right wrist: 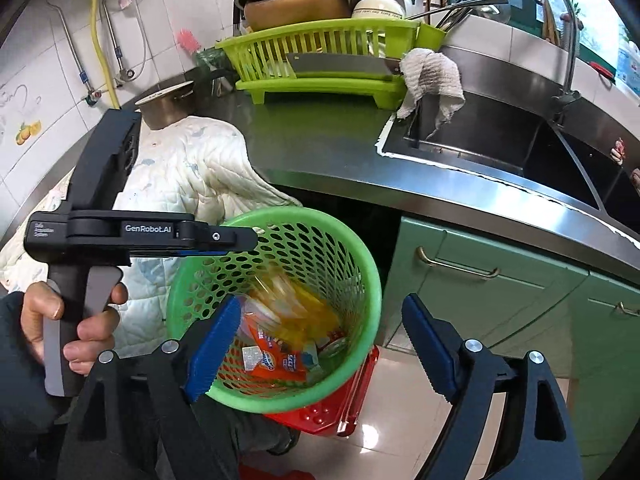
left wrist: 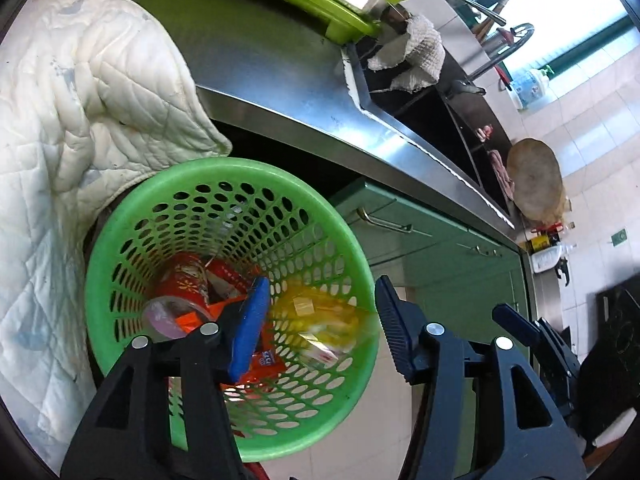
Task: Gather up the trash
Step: 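Carry the Ovaltine wrapper and yellow bag over the green basket and release both, then move both grippers back over the mat toward the paper cup and blue tissue, then grasp the white paper cup with the left gripper while the right grasps the blue tissue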
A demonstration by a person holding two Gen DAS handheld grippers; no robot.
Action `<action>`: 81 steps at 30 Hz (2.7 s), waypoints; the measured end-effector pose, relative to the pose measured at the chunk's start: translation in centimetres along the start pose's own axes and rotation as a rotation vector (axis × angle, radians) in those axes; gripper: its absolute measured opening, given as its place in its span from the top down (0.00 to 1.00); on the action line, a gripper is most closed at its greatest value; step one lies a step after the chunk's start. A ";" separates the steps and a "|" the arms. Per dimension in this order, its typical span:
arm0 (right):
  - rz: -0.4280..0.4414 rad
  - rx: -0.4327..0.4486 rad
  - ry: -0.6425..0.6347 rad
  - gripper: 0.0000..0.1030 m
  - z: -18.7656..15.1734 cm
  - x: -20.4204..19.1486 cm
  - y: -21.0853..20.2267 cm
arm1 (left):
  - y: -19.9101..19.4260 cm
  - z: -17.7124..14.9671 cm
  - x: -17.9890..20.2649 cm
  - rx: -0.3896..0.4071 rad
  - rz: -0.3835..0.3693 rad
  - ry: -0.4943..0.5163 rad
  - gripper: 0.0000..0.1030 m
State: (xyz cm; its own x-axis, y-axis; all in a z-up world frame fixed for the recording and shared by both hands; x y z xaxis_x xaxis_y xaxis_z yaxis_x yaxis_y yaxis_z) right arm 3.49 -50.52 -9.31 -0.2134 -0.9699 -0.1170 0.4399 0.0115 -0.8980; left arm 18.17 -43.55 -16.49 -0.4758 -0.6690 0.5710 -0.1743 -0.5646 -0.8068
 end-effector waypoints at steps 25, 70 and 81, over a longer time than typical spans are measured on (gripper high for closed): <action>0.107 0.025 -0.172 0.22 3.6 -10.4 -0.6 | -17.7 -5.3 -8.1 0.281 0.222 -0.068 0.39; 0.285 -0.041 -0.676 0.22 12.4 -44.2 6.8 | -40.0 -9.5 -44.4 0.491 0.456 -0.659 0.32; 0.294 -0.061 -0.733 0.22 12.8 -47.8 8.4 | -39.6 -8.9 -45.6 0.479 0.456 -0.636 0.42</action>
State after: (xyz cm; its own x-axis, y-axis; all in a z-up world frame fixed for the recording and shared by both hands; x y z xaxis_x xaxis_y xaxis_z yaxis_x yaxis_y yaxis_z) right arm 28.53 -7.18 -5.81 0.5423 -0.8378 -0.0629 0.3364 0.2851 -0.8975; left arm 39.13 13.61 -11.99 0.1784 -0.9359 0.3038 0.3576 -0.2260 -0.9061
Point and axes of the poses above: each gripper's, at about its wrist camera, not at the fingertips, and y roughly the way its jaws point, x to its right, z to its top, the point moved 6 cm from there along y, roughly the way its jaws point, and after that the axes turned 15 degrees about -x, right-handed, at the moved point
